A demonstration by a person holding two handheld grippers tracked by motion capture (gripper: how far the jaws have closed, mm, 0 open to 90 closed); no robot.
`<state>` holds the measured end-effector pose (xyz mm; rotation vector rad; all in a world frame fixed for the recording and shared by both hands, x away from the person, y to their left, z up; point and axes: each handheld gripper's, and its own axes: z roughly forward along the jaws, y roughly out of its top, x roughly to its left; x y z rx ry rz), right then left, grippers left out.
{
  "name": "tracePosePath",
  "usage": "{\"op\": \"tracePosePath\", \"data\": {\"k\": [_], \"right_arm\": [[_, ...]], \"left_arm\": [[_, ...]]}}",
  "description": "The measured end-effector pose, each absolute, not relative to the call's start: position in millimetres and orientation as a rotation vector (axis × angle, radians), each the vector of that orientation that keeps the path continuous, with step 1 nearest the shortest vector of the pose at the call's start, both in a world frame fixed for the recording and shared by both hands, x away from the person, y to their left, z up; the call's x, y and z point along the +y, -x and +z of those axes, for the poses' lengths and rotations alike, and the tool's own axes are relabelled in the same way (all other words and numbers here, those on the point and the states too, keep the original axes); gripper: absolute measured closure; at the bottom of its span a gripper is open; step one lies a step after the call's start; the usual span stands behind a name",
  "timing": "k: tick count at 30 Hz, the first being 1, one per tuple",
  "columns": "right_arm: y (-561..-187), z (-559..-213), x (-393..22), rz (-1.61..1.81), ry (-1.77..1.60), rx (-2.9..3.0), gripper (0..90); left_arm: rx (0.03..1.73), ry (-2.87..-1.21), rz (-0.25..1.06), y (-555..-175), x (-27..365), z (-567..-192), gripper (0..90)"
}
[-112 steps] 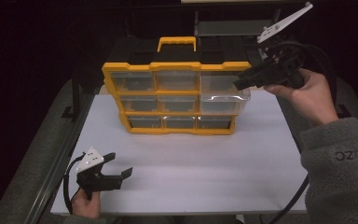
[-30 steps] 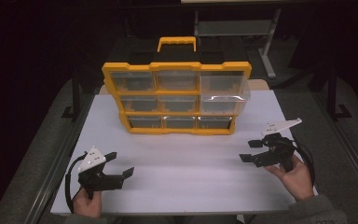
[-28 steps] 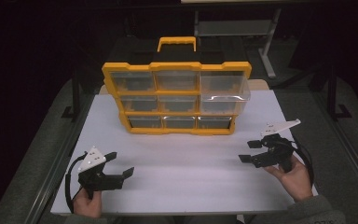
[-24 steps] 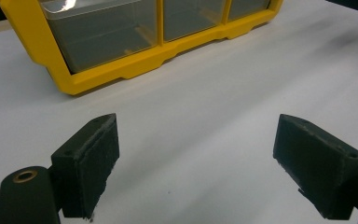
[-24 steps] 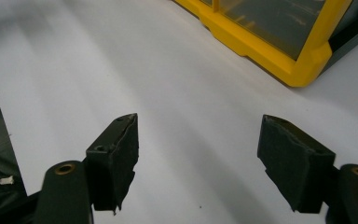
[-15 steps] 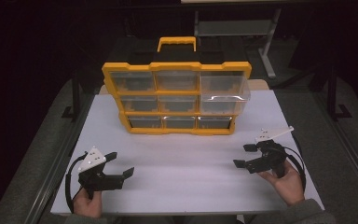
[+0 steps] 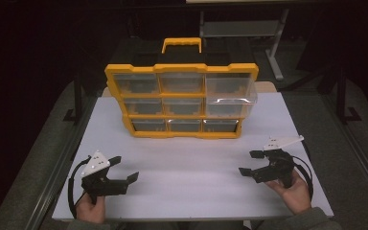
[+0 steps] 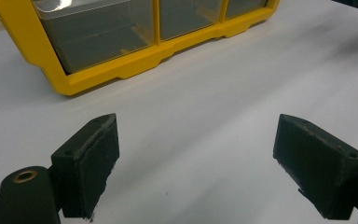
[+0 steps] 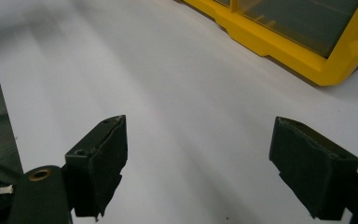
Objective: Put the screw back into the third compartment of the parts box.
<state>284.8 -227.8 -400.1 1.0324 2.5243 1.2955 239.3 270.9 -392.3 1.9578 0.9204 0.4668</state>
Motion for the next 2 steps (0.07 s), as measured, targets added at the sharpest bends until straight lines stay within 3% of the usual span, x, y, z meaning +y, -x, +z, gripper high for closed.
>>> {"op": "tracePosePath", "data": {"k": [2], "right_arm": [[-284.3, -401.0, -226.8, 1.289, -1.025, 2.535, 18.1]], "left_arm": [[0.936, -1.946, 0.459, -239.2, 269.2, -392.5, 13.7]]}}
